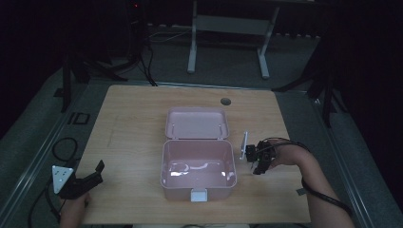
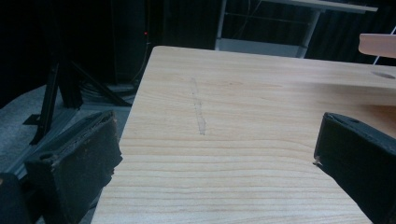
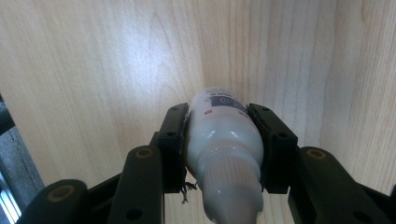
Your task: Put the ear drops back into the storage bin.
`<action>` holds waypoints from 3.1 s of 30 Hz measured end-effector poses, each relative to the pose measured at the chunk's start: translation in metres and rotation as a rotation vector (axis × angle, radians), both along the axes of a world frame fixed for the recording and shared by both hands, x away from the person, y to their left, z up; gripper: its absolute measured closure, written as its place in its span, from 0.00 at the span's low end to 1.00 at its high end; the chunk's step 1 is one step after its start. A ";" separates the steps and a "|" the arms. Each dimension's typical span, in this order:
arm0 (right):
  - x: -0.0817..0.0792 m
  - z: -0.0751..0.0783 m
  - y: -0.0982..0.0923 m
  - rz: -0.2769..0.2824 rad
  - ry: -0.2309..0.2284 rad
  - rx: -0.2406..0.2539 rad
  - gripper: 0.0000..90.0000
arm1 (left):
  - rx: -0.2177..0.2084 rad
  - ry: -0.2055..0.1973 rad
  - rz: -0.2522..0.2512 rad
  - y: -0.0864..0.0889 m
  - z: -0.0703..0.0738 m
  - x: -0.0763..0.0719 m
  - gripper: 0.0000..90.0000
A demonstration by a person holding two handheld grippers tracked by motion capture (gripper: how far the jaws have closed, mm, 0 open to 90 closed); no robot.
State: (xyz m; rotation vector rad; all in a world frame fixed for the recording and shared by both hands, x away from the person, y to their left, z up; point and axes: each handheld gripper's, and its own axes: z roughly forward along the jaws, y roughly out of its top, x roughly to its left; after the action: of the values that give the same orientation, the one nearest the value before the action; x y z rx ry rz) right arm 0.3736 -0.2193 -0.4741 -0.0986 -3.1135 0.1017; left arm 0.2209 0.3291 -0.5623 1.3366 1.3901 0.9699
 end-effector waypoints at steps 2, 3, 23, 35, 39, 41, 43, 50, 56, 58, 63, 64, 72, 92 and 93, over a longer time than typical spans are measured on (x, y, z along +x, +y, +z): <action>-0.002 0.000 0.001 0.015 0.001 -0.003 0.67 | 0.000 -0.001 0.000 0.000 0.000 0.000 0.01; -0.004 0.000 0.002 0.028 -0.007 -0.010 0.67 | 0.000 -0.001 0.000 0.000 0.000 0.000 0.01; -0.021 0.016 0.013 0.102 0.043 -0.013 0.67 | 0.001 0.000 0.000 0.000 0.000 0.000 0.01; -0.024 0.038 0.014 0.098 0.048 -0.008 0.67 | 0.001 -0.002 0.001 0.000 0.000 0.000 0.01; -0.022 0.046 0.016 0.088 0.040 -0.008 0.67 | 0.001 -0.001 0.002 0.000 0.000 0.000 0.01; -0.021 0.050 0.017 0.082 0.029 -0.004 0.67 | 0.001 -0.001 0.002 0.000 0.000 0.000 0.01; -0.022 0.055 0.019 0.086 0.027 -0.005 0.67 | 0.001 -0.002 0.002 0.000 0.000 0.000 0.01; -0.022 0.073 0.024 0.099 0.025 -0.009 0.67 | 0.000 -0.002 0.002 0.000 0.000 0.000 0.01; -0.020 0.082 0.027 0.100 0.016 -0.016 0.67 | 0.000 -0.002 0.001 0.000 0.000 0.000 0.01; -0.018 0.089 0.027 0.099 0.009 -0.018 0.67 | 0.000 -0.003 0.002 0.000 0.000 0.000 0.01; -0.017 0.104 0.028 0.094 -0.012 -0.013 0.67 | -0.001 -0.003 0.002 0.000 0.000 0.000 0.00; -0.017 0.107 0.029 0.093 -0.014 -0.010 0.67 | -0.002 -0.003 0.002 0.000 0.000 0.000 0.01; -0.019 0.118 0.034 0.102 -0.019 -0.013 0.67 | 0.001 -0.001 0.002 0.000 0.000 0.000 0.00; -0.025 0.130 0.076 0.164 -0.031 0.008 0.67 | 0.001 -0.003 0.000 0.000 0.000 0.000 0.01; -0.026 0.131 0.082 0.172 -0.029 0.000 0.67 | 0.001 -0.003 0.000 0.000 0.000 0.000 0.01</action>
State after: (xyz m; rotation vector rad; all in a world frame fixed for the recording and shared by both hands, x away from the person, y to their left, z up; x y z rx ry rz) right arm 0.3473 -0.1369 -0.3433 0.1694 -3.1450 0.1047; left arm 0.2205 0.3289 -0.5623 1.3351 1.3874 0.9727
